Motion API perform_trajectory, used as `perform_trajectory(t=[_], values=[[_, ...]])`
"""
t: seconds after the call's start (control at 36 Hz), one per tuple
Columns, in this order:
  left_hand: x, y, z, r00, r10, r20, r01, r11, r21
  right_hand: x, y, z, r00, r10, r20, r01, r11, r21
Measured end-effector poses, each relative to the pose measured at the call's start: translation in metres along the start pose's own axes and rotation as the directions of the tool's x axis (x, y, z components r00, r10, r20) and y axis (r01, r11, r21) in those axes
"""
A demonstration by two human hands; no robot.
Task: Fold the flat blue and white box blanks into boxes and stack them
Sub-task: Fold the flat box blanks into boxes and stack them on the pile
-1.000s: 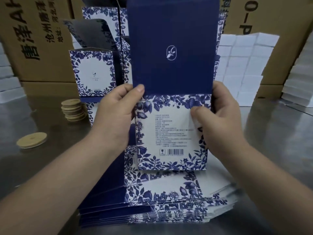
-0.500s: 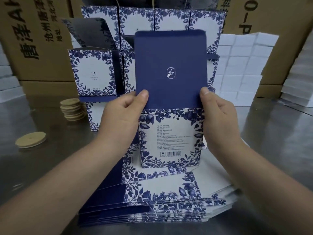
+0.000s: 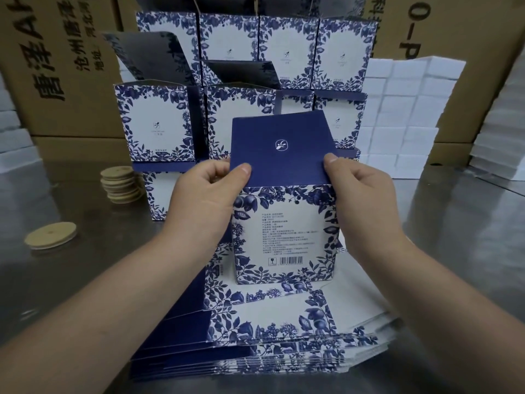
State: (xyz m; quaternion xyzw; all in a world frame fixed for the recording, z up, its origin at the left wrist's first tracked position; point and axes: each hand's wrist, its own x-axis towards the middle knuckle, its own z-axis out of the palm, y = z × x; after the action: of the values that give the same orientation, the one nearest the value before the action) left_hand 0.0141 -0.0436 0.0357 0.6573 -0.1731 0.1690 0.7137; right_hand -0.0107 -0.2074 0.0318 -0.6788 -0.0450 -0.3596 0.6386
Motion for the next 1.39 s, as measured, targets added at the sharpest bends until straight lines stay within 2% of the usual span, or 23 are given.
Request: perform_trajectory(t=[0.08,0.33,0.44,0.58,0.64,0.72,0.78,0.83,0.94,1.06,1.11,1.17,1.22,1.28,1.39], values=[[0.000,0.001,0.001,0.999,-0.015,-0.029,0.014,1.000,-0.012,0.000,-0.002,-0.001,1.000,0.003,-0.011,-0.003,0.999,-0.039],[0.002,-0.001,0.001,0.998,-0.012,-0.057,0.012,1.000,0.005,0.004,-0.002,-0.001,1.000,-0.004,-0.026,0.004,1.000,-0.011],[0.002,0.002,0.003,0.998,-0.026,-0.061,0.022,0.998,-0.054,0.004,-0.001,0.000,1.000,0.005,-0.030,-0.005,1.000,-0.011],[0.003,0.001,0.001,0.998,0.053,-0.029,-0.052,0.998,0.030,0.003,-0.001,-0.001,1.000,0.021,-0.007,-0.021,1.000,-0.005],[0.002,0.001,-0.001,0.995,0.100,-0.010,-0.098,0.992,0.080,0.002,-0.002,0.000,1.000,-0.025,0.011,0.025,0.999,-0.047],[0.000,0.004,-0.002,0.990,0.142,0.021,-0.143,0.977,0.158,0.000,-0.007,-0.001,0.983,-0.182,0.018,0.183,0.969,-0.166],[-0.001,0.006,-0.002,0.987,0.155,0.045,-0.161,0.963,0.218,-0.001,-0.008,-0.003,0.947,-0.313,0.067,0.319,0.911,-0.262],[-0.002,0.010,-0.003,0.983,0.165,0.078,-0.180,0.950,0.256,-0.001,-0.009,-0.006,0.925,-0.356,0.132,0.379,0.879,-0.289],[-0.009,0.016,-0.006,0.944,0.260,0.205,-0.325,0.846,0.422,0.001,-0.007,-0.010,0.923,-0.316,0.219,0.364,0.902,-0.232],[-0.014,0.013,-0.005,0.885,0.328,0.330,-0.466,0.617,0.634,0.000,-0.008,-0.011,0.920,-0.300,0.252,0.353,0.913,-0.204],[-0.013,0.014,-0.005,0.857,0.367,0.362,-0.514,0.555,0.654,-0.001,-0.010,-0.012,0.900,-0.311,0.305,0.387,0.891,-0.236],[-0.012,0.014,-0.006,0.836,0.395,0.380,-0.548,0.581,0.602,-0.003,-0.012,-0.011,0.840,-0.377,0.390,0.506,0.804,-0.313],[-0.010,0.012,-0.005,0.835,0.396,0.383,-0.548,0.663,0.510,-0.004,-0.014,-0.011,0.796,-0.417,0.438,0.580,0.732,-0.356],[-0.010,0.008,-0.004,0.844,0.384,0.375,-0.526,0.729,0.438,-0.003,-0.017,-0.011,0.804,-0.397,0.444,0.567,0.738,-0.366],[-0.009,0.005,-0.004,0.830,0.414,0.373,-0.546,0.738,0.396,-0.003,-0.017,-0.009,0.773,-0.417,0.478,0.600,0.724,-0.341]])
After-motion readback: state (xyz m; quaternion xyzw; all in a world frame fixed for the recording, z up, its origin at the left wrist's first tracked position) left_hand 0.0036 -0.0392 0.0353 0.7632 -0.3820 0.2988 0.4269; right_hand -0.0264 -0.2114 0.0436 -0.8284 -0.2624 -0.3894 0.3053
